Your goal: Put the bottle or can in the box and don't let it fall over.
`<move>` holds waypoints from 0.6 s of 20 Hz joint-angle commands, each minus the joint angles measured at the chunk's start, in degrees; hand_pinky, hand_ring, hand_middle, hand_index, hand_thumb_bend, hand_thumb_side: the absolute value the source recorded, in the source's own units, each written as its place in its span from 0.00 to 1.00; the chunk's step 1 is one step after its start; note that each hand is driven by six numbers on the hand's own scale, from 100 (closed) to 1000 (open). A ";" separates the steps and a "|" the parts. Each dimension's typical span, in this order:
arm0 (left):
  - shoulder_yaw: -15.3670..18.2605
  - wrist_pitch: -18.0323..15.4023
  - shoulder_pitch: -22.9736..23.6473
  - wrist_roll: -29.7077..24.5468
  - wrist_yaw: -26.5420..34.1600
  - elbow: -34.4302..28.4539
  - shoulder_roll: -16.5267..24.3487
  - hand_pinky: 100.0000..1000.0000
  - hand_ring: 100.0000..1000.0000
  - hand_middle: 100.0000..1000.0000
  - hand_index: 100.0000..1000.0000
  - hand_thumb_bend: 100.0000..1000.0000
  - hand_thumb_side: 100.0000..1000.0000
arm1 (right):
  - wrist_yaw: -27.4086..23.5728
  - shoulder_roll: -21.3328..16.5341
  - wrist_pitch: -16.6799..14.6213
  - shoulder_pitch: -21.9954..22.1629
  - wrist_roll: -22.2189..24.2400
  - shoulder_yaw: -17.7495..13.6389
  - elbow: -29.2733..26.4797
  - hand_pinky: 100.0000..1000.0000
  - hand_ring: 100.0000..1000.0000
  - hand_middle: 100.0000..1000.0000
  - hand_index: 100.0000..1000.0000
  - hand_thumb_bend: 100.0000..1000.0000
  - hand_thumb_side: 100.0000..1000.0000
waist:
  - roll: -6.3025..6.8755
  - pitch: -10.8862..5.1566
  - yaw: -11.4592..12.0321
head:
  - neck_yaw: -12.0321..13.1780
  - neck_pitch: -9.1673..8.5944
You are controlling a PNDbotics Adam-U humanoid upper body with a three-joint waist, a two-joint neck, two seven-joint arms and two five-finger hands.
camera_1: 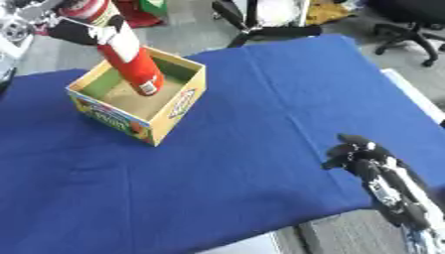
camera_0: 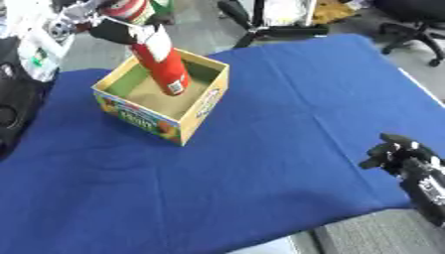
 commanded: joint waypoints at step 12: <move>1.85 -5.19 0.59 -1.15 6.59 -1.64 4.96 0.96 1.00 1.00 1.00 0.00 0.59 | 0.44 -0.50 -0.74 0.14 -0.33 -0.60 -0.45 0.69 0.61 0.65 0.87 0.00 0.55 | -0.56 -0.64 1.69 | -0.61 -0.71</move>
